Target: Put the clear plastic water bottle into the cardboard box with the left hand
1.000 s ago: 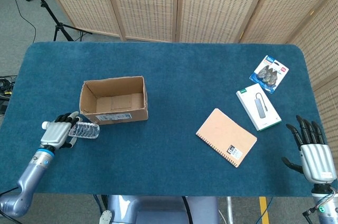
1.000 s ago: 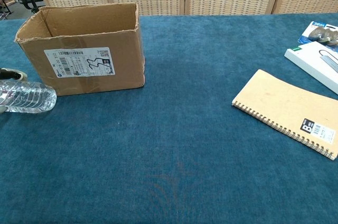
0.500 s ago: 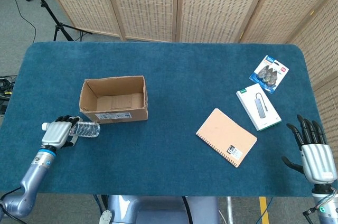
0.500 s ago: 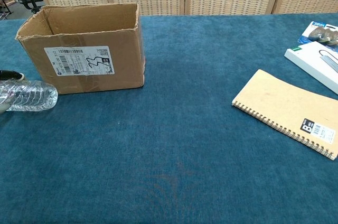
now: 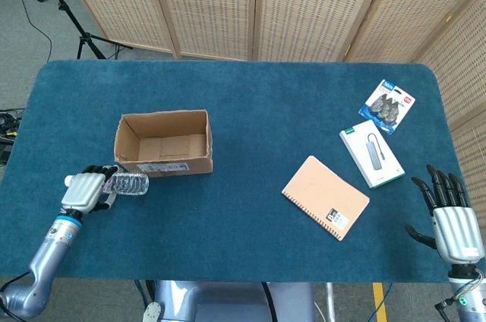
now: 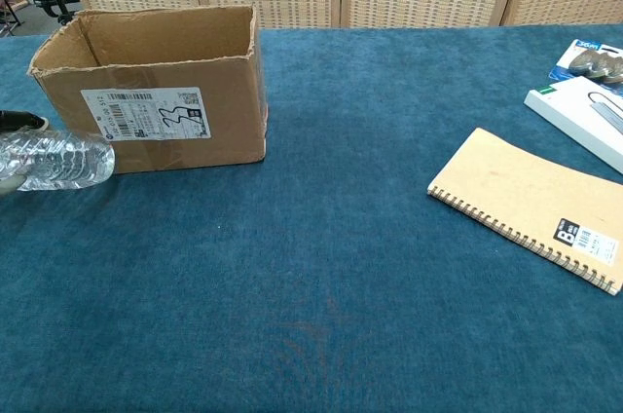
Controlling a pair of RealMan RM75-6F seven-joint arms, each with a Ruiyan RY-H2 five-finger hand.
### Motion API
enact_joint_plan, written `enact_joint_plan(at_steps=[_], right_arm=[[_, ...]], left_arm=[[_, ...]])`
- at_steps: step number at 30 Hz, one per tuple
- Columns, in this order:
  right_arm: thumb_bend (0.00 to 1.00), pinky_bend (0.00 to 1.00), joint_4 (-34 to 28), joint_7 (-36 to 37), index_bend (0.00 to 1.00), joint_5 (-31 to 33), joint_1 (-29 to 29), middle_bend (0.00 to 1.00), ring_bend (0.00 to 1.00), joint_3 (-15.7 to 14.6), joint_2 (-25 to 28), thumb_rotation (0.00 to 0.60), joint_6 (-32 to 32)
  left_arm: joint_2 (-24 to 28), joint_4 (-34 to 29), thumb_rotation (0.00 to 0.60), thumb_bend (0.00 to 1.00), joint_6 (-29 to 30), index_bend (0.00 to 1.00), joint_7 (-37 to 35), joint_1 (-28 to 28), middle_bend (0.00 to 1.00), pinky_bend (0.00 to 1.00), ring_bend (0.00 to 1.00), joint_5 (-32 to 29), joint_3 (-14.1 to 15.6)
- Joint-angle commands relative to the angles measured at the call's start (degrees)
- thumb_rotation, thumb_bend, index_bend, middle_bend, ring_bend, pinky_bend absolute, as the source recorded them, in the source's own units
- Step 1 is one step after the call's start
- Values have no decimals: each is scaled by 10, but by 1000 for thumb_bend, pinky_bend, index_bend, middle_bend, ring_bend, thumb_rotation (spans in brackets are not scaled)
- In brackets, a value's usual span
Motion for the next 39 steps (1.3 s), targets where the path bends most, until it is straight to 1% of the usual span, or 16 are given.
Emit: enact_joint_plan(at_steps=[1,6,11,14,20,27,39], right_arm=[[105,0,1,0,158,0,0,0,0,0,-1,600,0],[106,0,1,0,158,0,0,0,0,0,-2,600,1],[107,0,2,1,157,-1,0,0,0,0,-2,600,2],[107,0,3,2,157,-2,1,0,0,0,-3,600,2],[105,0,4,5,157,-3,1,0,0,1,-3,600,4],[105,0,3,7,158,-3,0,0,0,1,-2,600,5],[105,0,2,3,157,-3,1,0,0,0,-3,600,3]], left_arm=[[17,-30,600,739,10,703,-1,1,498,364,297,6,-3],[49,-92,600,739,22,715,12,1,506,370,303,11,-8],[70,-133,600,746,30,718,16,-1,508,372,305,21,-11],[87,-165,600,747,37,718,9,-5,508,372,305,31,-18],[109,-200,600,747,30,718,13,-13,508,372,305,30,-22],[134,-241,600,747,28,718,15,-14,508,372,305,42,-12],[164,-269,600,747,34,720,15,-6,511,375,310,52,4]])
